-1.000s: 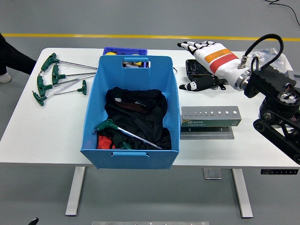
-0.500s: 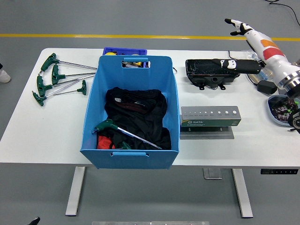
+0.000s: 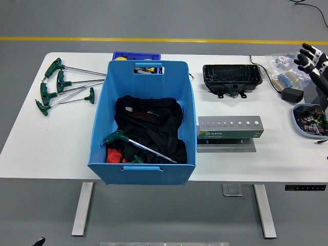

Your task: Lift tool from toolbox,place it in box,lift tool from toolbox,place it in box

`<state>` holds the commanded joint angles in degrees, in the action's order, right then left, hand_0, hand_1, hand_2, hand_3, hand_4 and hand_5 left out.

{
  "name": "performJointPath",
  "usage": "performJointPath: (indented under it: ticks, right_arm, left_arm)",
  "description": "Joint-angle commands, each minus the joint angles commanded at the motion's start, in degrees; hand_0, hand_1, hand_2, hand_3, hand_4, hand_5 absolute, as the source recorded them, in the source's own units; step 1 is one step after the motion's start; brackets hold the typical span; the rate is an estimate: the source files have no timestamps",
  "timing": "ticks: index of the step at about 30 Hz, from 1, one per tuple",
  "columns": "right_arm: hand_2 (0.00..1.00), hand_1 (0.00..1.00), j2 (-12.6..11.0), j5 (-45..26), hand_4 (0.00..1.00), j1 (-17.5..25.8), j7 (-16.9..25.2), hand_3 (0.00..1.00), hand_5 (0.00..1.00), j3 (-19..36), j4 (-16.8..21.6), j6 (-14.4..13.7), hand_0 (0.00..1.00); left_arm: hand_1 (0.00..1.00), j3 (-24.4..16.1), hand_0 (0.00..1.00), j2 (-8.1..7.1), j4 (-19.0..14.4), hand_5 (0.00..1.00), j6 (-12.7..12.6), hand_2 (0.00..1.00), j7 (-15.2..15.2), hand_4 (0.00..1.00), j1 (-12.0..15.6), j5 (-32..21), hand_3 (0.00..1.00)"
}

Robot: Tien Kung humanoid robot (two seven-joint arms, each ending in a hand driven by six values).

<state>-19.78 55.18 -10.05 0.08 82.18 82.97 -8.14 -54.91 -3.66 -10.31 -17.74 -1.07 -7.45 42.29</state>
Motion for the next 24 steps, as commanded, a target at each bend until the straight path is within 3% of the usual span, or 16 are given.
performJointPath:
  ticks: [4,12,24]
  right_arm:
    - [0.856,0.803,3.4,-0.5,0.998,1.3,-2.5,0.863,0.837,4.1,-1.0,0.4,0.806]
    - [0.85,0.798,6.8,0.1,0.998,2.0,-4.3,0.86,0.834,7.0,-2.0,3.3,0.805]
    - [0.847,0.795,8.5,-0.9,0.998,1.7,-3.9,0.86,0.836,7.7,-2.8,4.0,0.8]
  left_arm:
    - [0.73,-0.1,0.725,-0.01,0.0,0.537,0.1,0.755,0.0,0.629,0.0,0.1,0.64]
    - [0.728,-0.2,0.724,-0.06,0.0,0.534,0.1,0.753,0.1,0.627,0.0,0.1,0.638]
    - [0.727,-0.3,0.724,-0.11,0.0,0.536,0.2,0.751,0.0,0.627,-0.2,0.4,0.637]
